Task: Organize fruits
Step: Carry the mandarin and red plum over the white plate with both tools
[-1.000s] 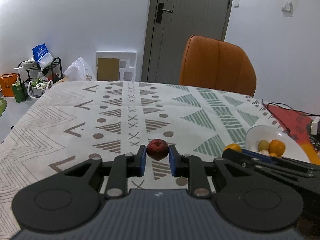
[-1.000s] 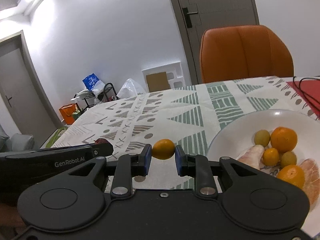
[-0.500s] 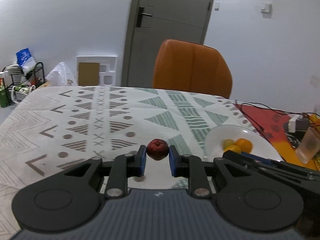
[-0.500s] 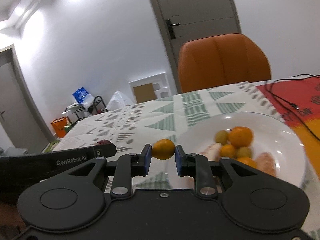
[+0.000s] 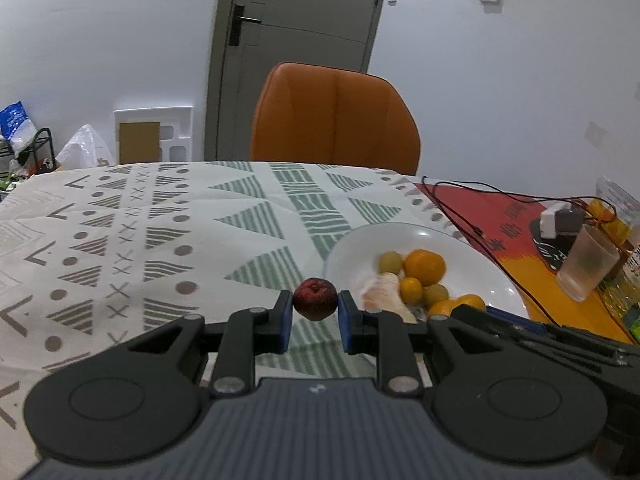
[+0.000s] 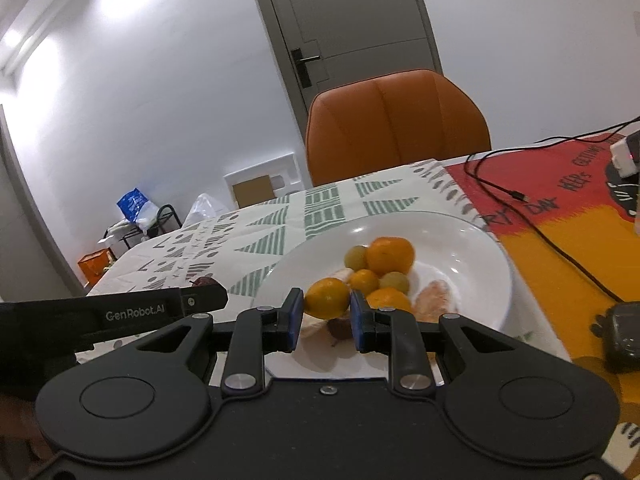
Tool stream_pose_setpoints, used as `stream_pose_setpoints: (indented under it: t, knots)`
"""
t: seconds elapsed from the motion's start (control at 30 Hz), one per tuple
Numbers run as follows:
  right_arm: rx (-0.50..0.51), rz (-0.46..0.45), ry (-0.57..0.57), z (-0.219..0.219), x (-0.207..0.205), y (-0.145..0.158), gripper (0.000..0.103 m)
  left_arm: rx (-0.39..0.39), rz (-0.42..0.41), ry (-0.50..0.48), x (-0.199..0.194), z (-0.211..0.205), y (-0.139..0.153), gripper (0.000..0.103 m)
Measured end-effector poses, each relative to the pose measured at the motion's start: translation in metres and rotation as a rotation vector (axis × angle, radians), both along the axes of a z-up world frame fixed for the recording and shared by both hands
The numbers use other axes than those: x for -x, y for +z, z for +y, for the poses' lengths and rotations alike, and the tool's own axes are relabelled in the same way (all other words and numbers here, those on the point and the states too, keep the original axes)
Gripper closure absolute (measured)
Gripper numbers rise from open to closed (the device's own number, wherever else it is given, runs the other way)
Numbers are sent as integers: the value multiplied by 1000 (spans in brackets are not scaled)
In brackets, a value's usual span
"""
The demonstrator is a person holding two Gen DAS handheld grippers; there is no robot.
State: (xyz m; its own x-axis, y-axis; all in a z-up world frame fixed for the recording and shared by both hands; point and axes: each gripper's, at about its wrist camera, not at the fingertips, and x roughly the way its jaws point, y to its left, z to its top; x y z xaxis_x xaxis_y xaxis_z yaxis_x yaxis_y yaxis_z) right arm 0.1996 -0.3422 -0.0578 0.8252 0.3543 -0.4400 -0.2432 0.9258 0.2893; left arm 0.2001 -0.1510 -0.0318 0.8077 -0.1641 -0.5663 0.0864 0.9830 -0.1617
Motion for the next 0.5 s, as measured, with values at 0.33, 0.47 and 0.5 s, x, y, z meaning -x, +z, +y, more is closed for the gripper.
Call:
stream_pose_setpoints:
  t: [0.33,0.47,0.5]
  knots:
    - [-32,35,-49,-26,4,-9,65,-6,5,-55,2,-26,1,81]
    - [-56,43,-61,-37,6,-11,65,-3,12,-103,5,-38,0,81]
    - [-61,43,-60,-38,6,-11,65,-3,15,-114,6,-41,0,81]
